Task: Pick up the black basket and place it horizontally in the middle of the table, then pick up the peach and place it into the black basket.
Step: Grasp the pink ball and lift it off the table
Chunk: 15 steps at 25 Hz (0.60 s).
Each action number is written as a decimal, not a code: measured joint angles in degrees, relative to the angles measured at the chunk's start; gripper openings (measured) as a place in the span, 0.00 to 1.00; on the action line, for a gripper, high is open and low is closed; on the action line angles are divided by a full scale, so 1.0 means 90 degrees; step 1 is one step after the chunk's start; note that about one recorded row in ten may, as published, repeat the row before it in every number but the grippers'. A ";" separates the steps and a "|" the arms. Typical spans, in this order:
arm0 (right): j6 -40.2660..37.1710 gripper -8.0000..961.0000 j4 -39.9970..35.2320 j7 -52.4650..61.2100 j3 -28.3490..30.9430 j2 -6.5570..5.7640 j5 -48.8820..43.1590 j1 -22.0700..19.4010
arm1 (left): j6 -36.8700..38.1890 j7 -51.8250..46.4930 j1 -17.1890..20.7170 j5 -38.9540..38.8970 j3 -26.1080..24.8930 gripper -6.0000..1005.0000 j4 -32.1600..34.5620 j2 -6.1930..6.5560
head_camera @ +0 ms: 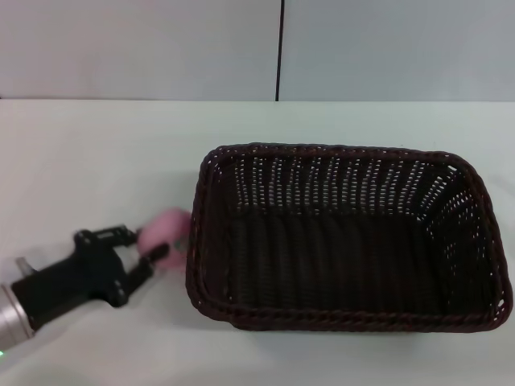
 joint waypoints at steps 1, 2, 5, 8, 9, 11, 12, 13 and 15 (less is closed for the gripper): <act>-0.0025 0.61 0.0059 -0.0003 0.0065 0.0000 0.0000 0.0003 | 0.0083 0.0000 0.0025 -0.0029 -0.0206 0.35 0.0014 0.0008; -0.0025 0.61 0.0059 -0.0003 0.0065 0.0000 0.0000 0.0003 | 0.0083 0.0000 0.0025 -0.0029 -0.0206 0.34 0.0014 0.0008; -0.0048 0.61 0.0112 -0.0004 0.0104 0.0000 0.0005 0.0010 | 0.0576 0.0000 0.0083 -0.0063 -0.0783 0.30 0.0089 0.0036; -0.0056 0.61 0.0116 -0.0005 0.0107 0.0000 0.0022 0.0026 | 0.1265 -0.0026 0.0098 -0.0076 -0.1063 0.28 0.0240 0.0045; -0.0061 0.61 0.0122 -0.0006 0.0107 0.0000 0.0022 0.0044 | 0.1553 -0.0043 0.0098 -0.0090 -0.1100 0.27 0.0291 0.0044; -0.0096 0.61 0.0150 -0.0008 0.0109 0.0000 0.0013 0.0123 | 0.2175 -0.0057 0.0037 -0.0115 -0.1102 0.25 0.0311 0.0015; -0.0096 0.61 0.0150 -0.0008 0.0109 0.0000 0.0013 0.0123 | 0.2175 -0.0057 0.0037 -0.0115 -0.1102 0.25 0.0311 0.0015; -0.0117 0.61 0.0156 -0.0008 0.0107 0.0000 0.0006 0.0146 | 0.2351 -0.0058 -0.0003 -0.0116 -0.1093 0.24 0.0296 0.0004; -0.0152 0.61 0.0156 -0.0008 0.0097 0.0000 -0.0001 0.0185 | 0.2712 -0.0073 -0.0122 -0.0113 -0.1063 0.24 0.0198 -0.0015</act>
